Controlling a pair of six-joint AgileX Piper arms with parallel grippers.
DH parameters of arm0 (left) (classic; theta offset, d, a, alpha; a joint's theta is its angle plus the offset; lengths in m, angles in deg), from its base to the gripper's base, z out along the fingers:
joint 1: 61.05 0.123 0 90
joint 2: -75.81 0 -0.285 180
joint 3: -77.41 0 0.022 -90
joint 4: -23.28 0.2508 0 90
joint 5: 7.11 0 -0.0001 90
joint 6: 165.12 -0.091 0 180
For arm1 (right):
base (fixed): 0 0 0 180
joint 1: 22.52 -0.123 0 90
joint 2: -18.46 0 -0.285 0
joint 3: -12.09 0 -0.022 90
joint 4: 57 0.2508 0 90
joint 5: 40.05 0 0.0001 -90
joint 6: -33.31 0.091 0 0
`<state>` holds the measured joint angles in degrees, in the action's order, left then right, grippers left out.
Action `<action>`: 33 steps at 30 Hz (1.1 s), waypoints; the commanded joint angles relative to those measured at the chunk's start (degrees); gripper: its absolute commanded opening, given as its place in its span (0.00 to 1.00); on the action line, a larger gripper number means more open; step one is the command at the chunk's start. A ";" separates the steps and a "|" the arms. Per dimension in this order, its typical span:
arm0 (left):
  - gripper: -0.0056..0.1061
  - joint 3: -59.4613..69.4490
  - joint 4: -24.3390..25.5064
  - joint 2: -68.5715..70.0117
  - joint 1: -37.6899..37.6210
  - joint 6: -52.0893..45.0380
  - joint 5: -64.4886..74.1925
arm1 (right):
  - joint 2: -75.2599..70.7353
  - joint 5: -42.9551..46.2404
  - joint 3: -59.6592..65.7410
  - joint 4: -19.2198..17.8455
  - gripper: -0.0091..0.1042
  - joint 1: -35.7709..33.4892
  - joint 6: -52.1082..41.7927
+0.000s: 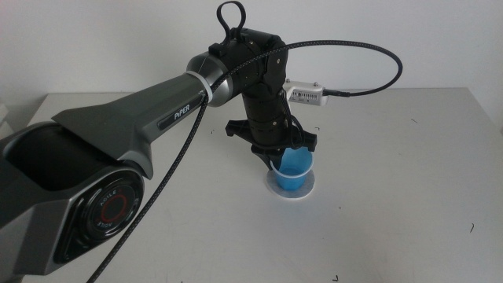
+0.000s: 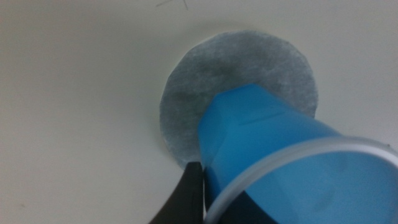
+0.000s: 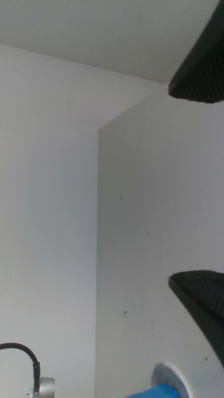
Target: Place an empty cup on a cup mat.
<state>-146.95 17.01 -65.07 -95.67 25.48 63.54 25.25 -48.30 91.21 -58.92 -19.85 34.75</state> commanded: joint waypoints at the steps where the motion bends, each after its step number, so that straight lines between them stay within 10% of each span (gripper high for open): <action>1: 0.05 -1.82 -0.85 3.48 -0.27 -0.09 2.49 | -1.10 4.48 -0.66 -0.52 0.91 -0.06 -0.49; 8: 0.26 -1.82 -2.36 3.49 -0.27 -1.93 1.79 | -1.10 4.48 -0.66 -0.52 0.91 -0.06 -0.49; 17: 0.98 -3.39 -3.96 5.55 0.09 -7.11 2.52 | -1.10 4.48 -0.66 -0.52 0.91 -0.06 -0.49; 33: 0.99 -6.19 -4.78 27.15 6.76 -10.60 4.37 | -1.10 4.48 -0.66 -0.52 0.91 -0.06 -0.49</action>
<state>-151.39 12.72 -43.68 -89.10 14.88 64.49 25.25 -48.30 91.21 -58.92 -19.85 34.75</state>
